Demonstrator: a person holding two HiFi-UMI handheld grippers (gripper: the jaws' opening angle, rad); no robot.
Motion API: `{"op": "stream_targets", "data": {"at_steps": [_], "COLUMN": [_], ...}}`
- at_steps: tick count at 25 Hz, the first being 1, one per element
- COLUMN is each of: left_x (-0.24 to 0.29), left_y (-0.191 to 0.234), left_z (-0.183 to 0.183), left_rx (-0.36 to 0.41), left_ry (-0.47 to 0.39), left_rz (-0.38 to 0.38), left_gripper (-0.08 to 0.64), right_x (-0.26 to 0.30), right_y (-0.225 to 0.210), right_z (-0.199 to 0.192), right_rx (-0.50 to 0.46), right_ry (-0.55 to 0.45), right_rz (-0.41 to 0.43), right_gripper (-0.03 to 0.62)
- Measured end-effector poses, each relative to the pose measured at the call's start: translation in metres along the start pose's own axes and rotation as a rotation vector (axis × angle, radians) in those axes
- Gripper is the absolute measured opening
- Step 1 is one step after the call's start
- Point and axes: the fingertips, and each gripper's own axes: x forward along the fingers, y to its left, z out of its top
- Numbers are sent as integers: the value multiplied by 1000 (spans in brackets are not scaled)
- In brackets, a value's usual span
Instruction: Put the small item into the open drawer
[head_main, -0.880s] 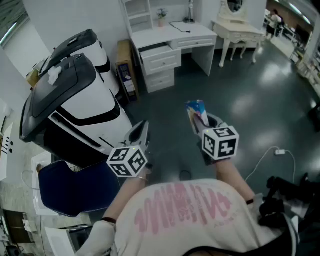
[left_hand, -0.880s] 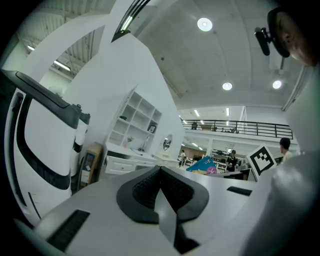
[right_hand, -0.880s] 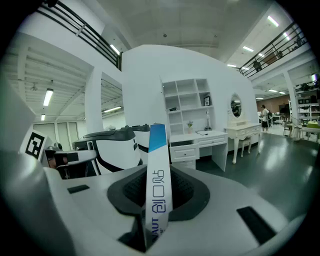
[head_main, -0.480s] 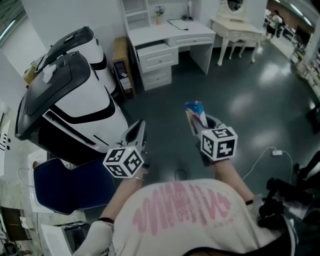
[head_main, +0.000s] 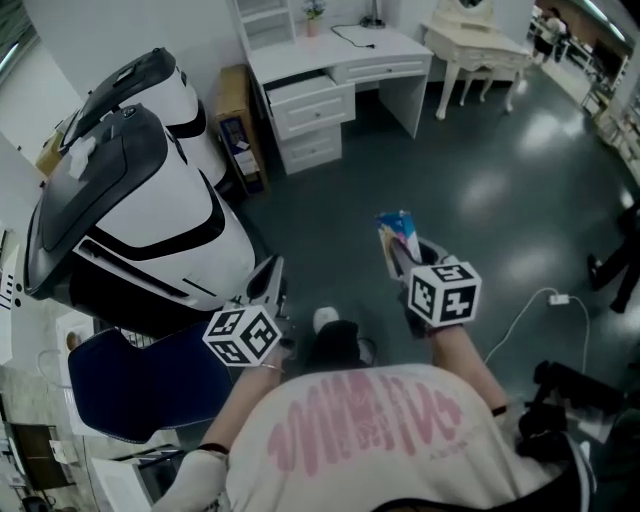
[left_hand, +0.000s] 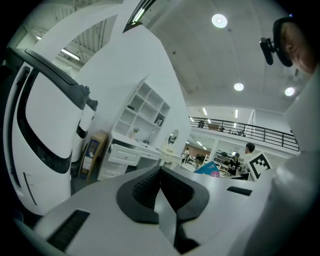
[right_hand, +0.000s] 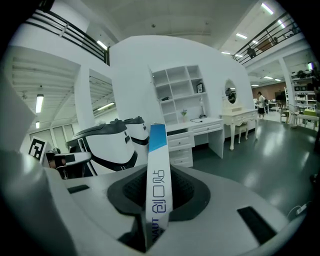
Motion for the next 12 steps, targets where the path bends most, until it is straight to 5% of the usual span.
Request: {"op": "stream_targets", "data": {"at_steps": [6,12], "left_x": [61,129], "left_y": [38,83], "left_z": [9,56], "left_rx": [-31,-31], "left_ry": [15,21], "left_rz": [-7,-35], "left_gripper": [29,29], "right_x": [55,133], "right_y": [-16,-20], "right_z": [17,72], "right_rx": [-32,22], "right_ry": [58,30], "right_rz": [-27,3], "right_gripper": [89,89]}}
